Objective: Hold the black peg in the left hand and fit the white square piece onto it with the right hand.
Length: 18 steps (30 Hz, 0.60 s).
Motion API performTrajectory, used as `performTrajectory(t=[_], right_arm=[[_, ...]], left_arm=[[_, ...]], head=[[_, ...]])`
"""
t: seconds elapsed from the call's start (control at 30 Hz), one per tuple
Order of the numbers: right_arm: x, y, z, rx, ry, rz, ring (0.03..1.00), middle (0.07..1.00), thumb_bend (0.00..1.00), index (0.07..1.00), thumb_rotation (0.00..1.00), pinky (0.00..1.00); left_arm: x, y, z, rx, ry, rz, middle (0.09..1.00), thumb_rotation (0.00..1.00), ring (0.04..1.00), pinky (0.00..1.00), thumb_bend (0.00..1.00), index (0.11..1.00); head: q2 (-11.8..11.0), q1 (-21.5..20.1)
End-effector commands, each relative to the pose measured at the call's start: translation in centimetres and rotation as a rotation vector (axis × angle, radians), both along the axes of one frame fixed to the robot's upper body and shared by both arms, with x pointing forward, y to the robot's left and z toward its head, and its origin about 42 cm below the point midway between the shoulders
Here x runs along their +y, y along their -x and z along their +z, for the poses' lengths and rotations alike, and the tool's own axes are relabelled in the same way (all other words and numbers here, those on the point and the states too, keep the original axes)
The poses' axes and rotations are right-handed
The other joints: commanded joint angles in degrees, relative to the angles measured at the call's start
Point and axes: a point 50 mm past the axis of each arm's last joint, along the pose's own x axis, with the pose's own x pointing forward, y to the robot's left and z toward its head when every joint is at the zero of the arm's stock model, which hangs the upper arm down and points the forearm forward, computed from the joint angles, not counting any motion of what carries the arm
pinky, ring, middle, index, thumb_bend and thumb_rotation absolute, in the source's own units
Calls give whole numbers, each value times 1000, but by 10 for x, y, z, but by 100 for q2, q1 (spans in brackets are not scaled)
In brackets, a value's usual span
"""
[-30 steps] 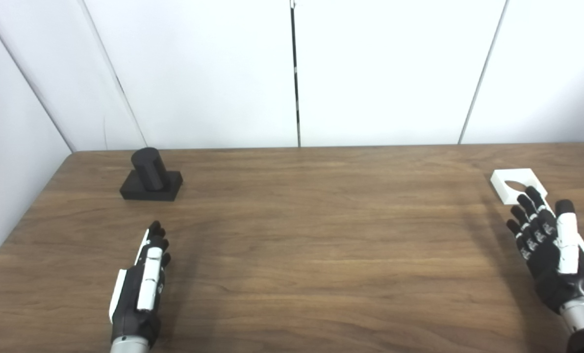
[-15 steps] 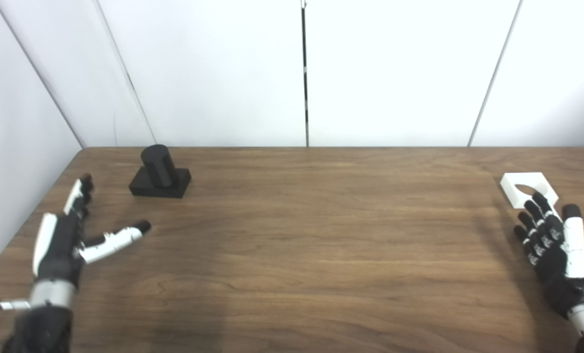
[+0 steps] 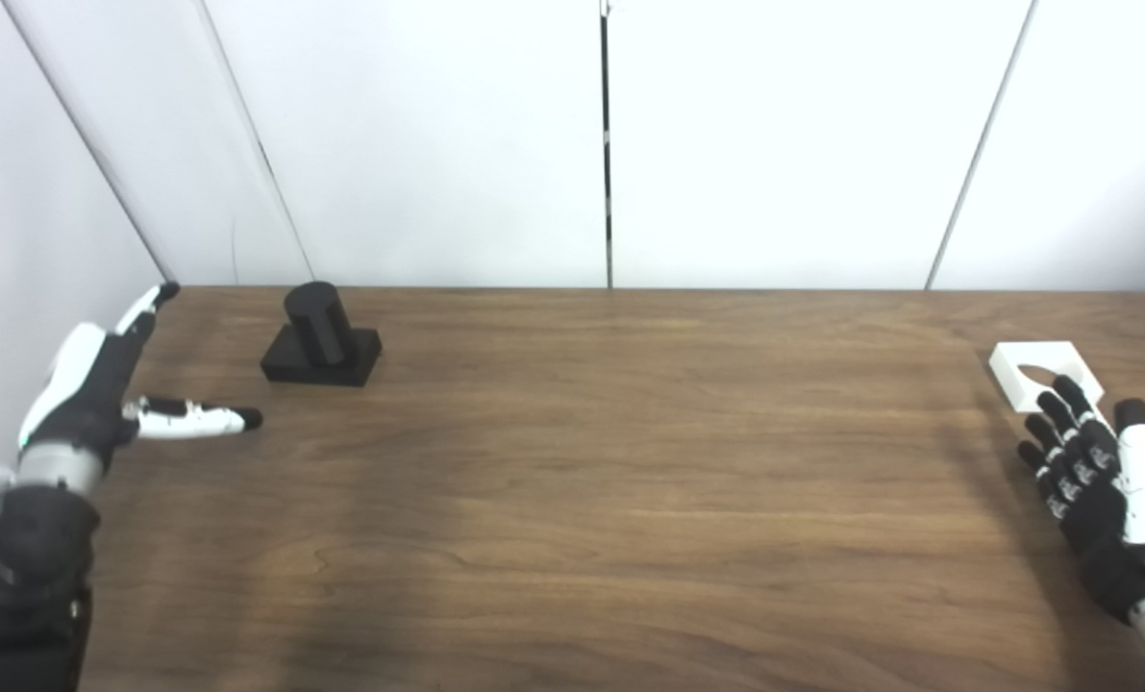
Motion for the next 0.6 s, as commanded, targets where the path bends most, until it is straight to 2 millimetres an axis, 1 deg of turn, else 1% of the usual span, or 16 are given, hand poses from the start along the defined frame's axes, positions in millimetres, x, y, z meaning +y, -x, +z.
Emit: performTrajectory(t=[0.0, 0.07, 0.2, 0.3, 0.4, 0.43, 0.47, 0.57], right_arm=[[-3, -8, 25, -95, 39, 26, 1000, 1000, 566, 1000, 1000, 1000], [-3, -7, 25, -93, 39, 28, 1000, 1000, 567, 1000, 1000, 1000], [-5, -5, 24, -84, 37, 26, 1000, 997, 575, 1000, 1000, 1000], [-6, -4, 24, -78, 36, 23, 1000, 993, 580, 1000, 1000, 1000], [-6, -4, 24, -76, 30, 21, 1000, 990, 572, 1000, 1000, 1000], [-6, -4, 24, -76, 31, 20, 1000, 986, 567, 1000, 1000, 1000], [-6, -3, 24, -77, 26, 21, 1000, 985, 565, 1000, 1000, 1000], [-6, -4, 26, -81, 12, 19, 1000, 979, 561, 1000, 1000, 1000]], left_arm=[[7, -17, 25, -5, -56, 18, 1000, 48, 1000, 957, 974, 947], [11, -28, 27, 41, -66, 24, 1000, 52, 1000, 944, 967, 944], [13, -46, 31, 103, -78, 28, 1000, 28, 1000, 951, 934, 944], [13, -55, 35, 138, -99, 20, 1000, 41, 1000, 972, 925, 952], [15, -64, 37, 171, -116, 16, 1000, 46, 1000, 963, 914, 960], [16, -66, 37, 179, -117, 15, 1000, 46, 1000, 952, 913, 958], [17, -70, 37, 191, -116, 12, 1000, 46, 1000, 948, 913, 957], [19, -77, 39, 204, -92, 1, 1000, 30, 1000, 977, 903, 947]], head=[[7, 11], [7, 26], [9, 48], [14, 62], [15, 79], [79, 78], [79, 78], [114, 52]])
